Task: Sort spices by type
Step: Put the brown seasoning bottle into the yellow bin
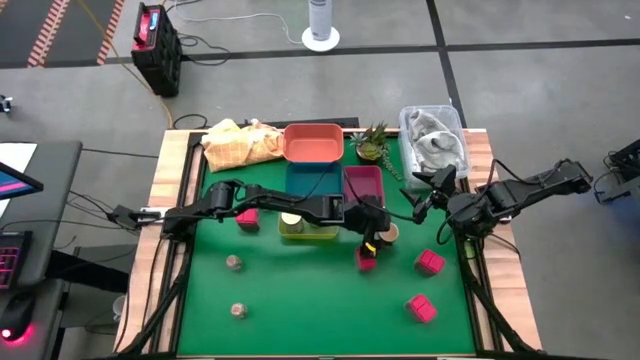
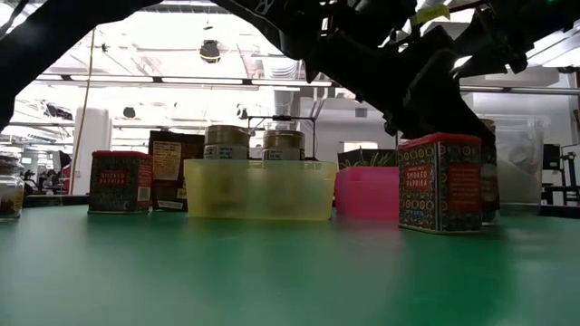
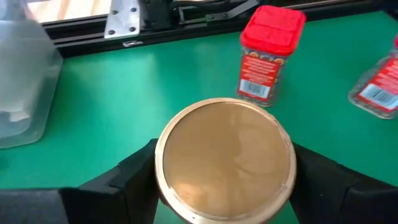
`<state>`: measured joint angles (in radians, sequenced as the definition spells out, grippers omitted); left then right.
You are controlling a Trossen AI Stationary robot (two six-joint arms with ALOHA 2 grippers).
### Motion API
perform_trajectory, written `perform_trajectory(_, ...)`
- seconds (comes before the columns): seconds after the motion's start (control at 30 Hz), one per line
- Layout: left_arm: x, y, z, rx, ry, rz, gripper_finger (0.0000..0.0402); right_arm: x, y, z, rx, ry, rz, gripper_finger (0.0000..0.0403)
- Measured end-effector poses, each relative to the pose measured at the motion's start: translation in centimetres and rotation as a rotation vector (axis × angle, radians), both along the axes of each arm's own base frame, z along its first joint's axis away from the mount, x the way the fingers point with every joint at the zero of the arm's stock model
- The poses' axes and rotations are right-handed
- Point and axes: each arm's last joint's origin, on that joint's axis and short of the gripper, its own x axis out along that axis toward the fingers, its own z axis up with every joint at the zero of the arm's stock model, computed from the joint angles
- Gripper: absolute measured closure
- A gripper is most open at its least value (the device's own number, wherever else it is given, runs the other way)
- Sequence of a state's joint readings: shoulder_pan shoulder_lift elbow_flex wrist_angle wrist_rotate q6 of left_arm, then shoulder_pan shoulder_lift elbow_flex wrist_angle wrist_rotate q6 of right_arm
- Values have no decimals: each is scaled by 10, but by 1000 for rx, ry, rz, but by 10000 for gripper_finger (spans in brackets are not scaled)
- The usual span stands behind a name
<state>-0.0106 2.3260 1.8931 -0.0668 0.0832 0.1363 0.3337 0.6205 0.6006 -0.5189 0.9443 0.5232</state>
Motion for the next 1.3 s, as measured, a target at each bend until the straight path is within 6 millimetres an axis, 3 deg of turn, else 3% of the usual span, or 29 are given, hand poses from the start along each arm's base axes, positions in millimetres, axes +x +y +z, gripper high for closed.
perform_trajectory(0.2, -5, 8, 8, 31, 29, -5, 133, 0, 0, 0, -2, 2, 1, 76)
perform_trajectory(0.43, -37, 16, 72, 128, 54, -2, 133, 0, 0, 0, -7, 7, 3, 76)
perform_trajectory(0.8, -108, 24, 135, 125, 279, 67, 133, 0, 0, 1, -3, -5, 2, 76)
perform_trajectory(0.97, -113, 23, 135, 124, 318, 107, 133, 1, 0, 2, 1, -18, 2, 76)
perform_trajectory(1.17, -107, 21, 96, 140, 320, 94, 133, 1, 0, 2, 1, -21, 3, 76)
perform_trajectory(1.3, -107, 23, 86, 146, 294, 96, 133, 1, 0, 2, 1, -22, 3, 76)
